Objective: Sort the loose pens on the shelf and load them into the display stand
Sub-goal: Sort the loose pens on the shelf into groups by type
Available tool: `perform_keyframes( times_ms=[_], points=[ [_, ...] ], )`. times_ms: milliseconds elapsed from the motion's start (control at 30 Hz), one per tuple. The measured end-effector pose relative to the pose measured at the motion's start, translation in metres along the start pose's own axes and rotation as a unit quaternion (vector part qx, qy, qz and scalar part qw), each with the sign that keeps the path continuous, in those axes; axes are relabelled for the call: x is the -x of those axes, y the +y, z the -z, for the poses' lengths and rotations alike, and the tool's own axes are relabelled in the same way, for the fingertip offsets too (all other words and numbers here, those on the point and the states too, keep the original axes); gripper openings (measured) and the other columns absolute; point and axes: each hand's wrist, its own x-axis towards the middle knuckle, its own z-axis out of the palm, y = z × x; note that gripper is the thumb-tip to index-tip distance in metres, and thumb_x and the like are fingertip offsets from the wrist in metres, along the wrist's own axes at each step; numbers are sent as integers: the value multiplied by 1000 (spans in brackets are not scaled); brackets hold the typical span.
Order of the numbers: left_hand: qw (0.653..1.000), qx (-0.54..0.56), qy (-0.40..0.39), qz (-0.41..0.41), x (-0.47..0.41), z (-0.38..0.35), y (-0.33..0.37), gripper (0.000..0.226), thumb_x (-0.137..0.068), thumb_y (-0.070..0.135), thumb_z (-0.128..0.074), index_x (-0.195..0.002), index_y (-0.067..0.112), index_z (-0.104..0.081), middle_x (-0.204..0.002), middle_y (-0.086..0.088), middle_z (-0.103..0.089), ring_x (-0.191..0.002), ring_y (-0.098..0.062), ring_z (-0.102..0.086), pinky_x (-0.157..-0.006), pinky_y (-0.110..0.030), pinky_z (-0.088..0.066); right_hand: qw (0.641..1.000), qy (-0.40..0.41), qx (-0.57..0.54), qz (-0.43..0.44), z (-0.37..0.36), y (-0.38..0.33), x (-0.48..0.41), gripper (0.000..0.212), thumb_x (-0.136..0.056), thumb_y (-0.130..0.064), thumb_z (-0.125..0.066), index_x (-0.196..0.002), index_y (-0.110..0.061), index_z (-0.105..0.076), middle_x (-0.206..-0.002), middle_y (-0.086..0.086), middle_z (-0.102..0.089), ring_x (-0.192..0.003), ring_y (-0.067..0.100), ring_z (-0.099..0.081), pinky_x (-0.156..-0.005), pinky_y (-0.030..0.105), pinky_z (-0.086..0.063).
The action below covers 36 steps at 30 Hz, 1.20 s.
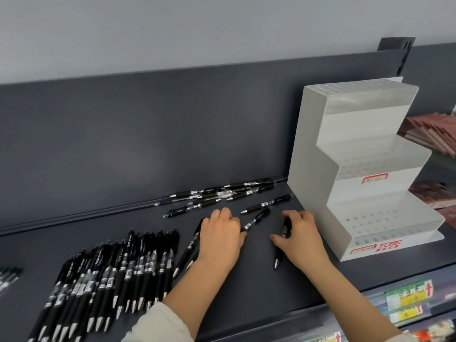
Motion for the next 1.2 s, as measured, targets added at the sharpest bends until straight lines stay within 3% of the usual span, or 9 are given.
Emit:
perform_keyframes(
  times_ms=[233,433,600,733,867,967,1200],
  points=[
    [998,-10,-14,67,34,12,-21,34,-87,51,-53,-105,23,-61,-115,3,-43,-112,-19,-40,-89,-30,-34,999,-27,23,-37,6,-3,-9,59,-81,-26,-70,-132,-15,-43,-118,6,-45,-88,17,-51,-80,25,-40],
    [992,63,-10,111,46,13,-43,63,-88,60,-44,-140,25,-32,-135,2,-32,-124,-20,-32,-100,-30,-34,997,-73,-2,-24,-16,-34,-8,56,-78,-25,-72,-128,-16,-50,-116,6,-48,-103,24,-55,-82,27,-44],
    [978,152,-27,142,38,7,-50,56,-96,48,-37,-142,16,-34,-139,-4,-45,-127,-24,-39,-103,-33,-36,983,-136,-120,3,-41,-58,-12,42,-79,-28,-72,-117,-17,-58,-96,1,-62,-88,24,-65,-84,40,-54],
    [979,150,-40,132,39,7,-49,69,-90,60,-40,-144,17,-31,-140,-2,-43,-130,-22,-36,-103,-34,-39,997,-23,43,67,-20,-46,-49,34,-88,-11,-55,-122,-17,-58,-116,7,-60,-106,28,-57,-89,34,-48],
    [984,105,-67,127,42,8,-35,91,-80,75,-37,-148,20,-16,-150,1,-25,-136,-22,-24,-104,-41,-37,963,-96,211,134,-14,-31,-75,48,-89,3,-46,-134,-14,-48,-133,8,-44,-119,29,-42,-91,40,-46],
    [983,85,-93,130,39,5,-25,98,-78,76,-42,-150,21,-6,-154,2,-13,-139,-24,-15,-105,-47,-31,954,-114,230,155,-15,-27,-77,44,-89,4,-44,-130,-13,-50,-125,10,-40,-112,30,-44,-86,41,-47],
    [979,139,-74,130,39,0,-31,75,-87,47,-50,-148,19,-16,-147,1,-29,-132,-23,-25,-104,-37,-36,952,-132,192,200,-12,-20,-65,30,-83,6,-45,-101,-15,-56,-110,3,-39,-100,25,-44,-80,36,-46]
  ],
)
